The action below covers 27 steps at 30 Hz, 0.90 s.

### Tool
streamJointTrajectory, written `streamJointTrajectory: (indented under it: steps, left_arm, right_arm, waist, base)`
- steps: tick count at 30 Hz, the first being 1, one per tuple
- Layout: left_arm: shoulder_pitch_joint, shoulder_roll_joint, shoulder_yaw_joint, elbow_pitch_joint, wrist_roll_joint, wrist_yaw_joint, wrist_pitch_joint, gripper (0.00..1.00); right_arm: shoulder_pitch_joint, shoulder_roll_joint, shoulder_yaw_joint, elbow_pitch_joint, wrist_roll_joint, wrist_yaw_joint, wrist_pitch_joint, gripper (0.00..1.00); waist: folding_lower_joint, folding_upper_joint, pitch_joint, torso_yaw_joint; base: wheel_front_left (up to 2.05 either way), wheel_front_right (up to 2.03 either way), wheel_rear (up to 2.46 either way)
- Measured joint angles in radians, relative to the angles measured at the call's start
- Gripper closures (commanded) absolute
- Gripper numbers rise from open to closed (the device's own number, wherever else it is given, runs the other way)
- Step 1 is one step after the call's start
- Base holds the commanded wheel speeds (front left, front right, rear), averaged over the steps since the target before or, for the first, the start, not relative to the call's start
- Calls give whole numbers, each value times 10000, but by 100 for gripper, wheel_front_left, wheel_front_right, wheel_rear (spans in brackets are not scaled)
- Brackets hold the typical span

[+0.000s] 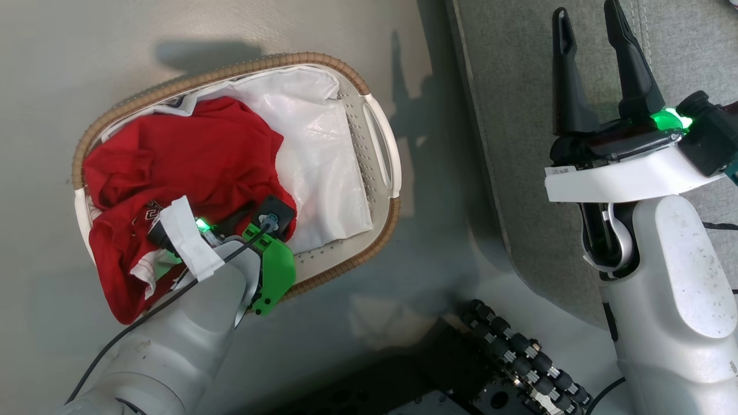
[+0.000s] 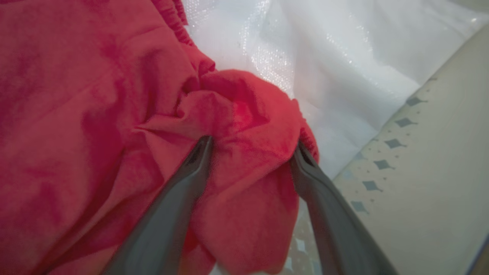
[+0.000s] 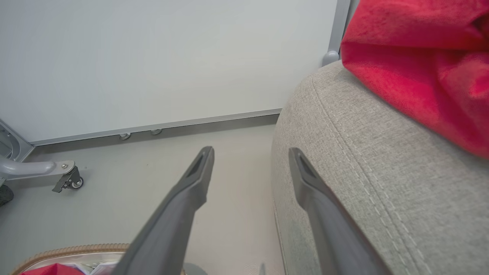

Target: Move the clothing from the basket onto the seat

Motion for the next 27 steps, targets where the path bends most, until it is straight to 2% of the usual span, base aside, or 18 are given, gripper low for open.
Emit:
streamJointTrajectory:
  steps: [3, 4, 6, 7, 17, 27]
  left_arm:
    - [-4, 8, 94, 42, -130, 98, 157, 0]
    - [-4, 8, 98, 52, -151, 98, 207, 30]
    - [-4, 10, 125, 71, -213, 98, 247, 73]
    - [-1, 13, 136, 81, -230, 98, 253, 100]
    - [251, -102, 357, 98, -782, -192, -240, 100]
    - [909, -244, 107, -560, -970, -460, -1269, 100]
  right_arm:
    - [0, 0, 25, 0, 65, 0, 0, 0]
    - [-2, 0, 29, 4, 67, 0, 0, 0]
    - [-28, -2, 46, 25, 90, 0, 0, 0]
    - [-57, -2, 56, 25, 134, 0, 0, 0]
    - [-38, 2, 40, 318, 33, 0, 0, 0]
    - [493, 6, -165, 836, -727, 0, 0, 0]
  waist:
    - [1, 0, 30, -49]
    - [0, 0, 23, -54]
    - [0, 0, -8, -62]
    - [0, 0, -30, -65]
    - [0, 0, -609, 51]
    - [-1, 0, -2015, 473]
  base:
    - [0, 0, 0]
    - [0, 0, 0]
    - [0, 0, 0]
    - [0, 0, 0]
    - [0, 0, 0]
    - [0, 0, 0]
